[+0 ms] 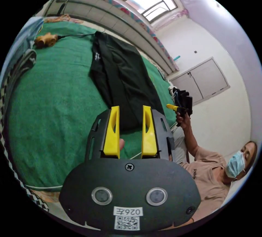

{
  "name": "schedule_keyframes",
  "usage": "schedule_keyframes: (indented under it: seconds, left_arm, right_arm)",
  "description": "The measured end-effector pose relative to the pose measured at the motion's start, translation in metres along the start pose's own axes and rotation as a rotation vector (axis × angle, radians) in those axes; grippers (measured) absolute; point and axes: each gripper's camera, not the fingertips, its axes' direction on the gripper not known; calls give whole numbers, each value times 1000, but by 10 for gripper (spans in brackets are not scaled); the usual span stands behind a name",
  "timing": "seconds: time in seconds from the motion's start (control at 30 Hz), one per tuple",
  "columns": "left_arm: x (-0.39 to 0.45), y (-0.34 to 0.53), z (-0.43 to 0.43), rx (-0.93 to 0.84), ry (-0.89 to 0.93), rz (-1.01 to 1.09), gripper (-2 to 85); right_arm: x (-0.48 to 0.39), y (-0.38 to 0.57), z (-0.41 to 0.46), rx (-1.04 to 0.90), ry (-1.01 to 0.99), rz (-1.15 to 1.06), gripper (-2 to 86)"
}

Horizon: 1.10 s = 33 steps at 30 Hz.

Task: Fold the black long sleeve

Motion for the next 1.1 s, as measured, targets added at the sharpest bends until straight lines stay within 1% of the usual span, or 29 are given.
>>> schedule_keyframes:
  seconds: [0.03, 0.07, 0.1, 0.2, 0.27, 0.33, 0.43, 0.5, 0.57, 0.63, 0.7, 0.8, 0.9, 1.0, 1.1]
  left_arm:
    - [-7, 3, 11, -57, 13, -36, 158]
    - [-9, 4, 16, -76, 15, -48, 161]
    - [-9, 7, 17, -41, -16, -56, 160]
    - [-8, 6, 16, -87, -98, -67, 140]
    - [-11, 5, 17, -110, -80, -81, 140]
    - [-17, -1, 17, -127, -49, -84, 162]
    - [-30, -3, 15, -105, 24, -110, 177]
    - [-37, -4, 12, -99, 45, -123, 175]
    - [-43, -4, 10, -101, 46, -120, 164]
    - [-48, -3, 6, -97, 23, -112, 117]
    - [-52, -2, 8, -109, 75, -109, 83]
    - [-58, -4, 13, -164, 69, -86, 96]
    - [-64, -6, 12, -181, 81, -74, 98]
    - [-71, -4, 6, -187, 52, -65, 45]
    - [-83, 1, -3, -162, 117, -71, 21]
  right_arm:
    - [12, 1, -2, -37, 9, 44, 90]
    - [21, 2, -3, -69, 40, 81, 97]
    - [26, 3, -4, -85, 52, 96, 102]
    - [42, 6, -7, -154, 11, 117, 116]
    - [54, 8, -13, -166, -55, 130, 118]
    - [64, 9, -19, -158, -94, 144, 114]
    - [83, 9, -21, -147, -202, 176, 107]
    - [93, 7, -21, -143, -239, 190, 99]
    - [104, 4, -23, -139, -285, 203, 94]
    - [110, 2, -27, -129, -322, 211, 93]
    - [113, 0, -31, -126, -340, 206, 94]
    - [115, -3, -37, -134, -332, 185, 96]
    - [120, -5, -42, -148, -349, 177, 90]
    - [129, -5, -52, -163, -353, 185, 47]
    - [136, -4, -63, -159, -378, 190, 8]
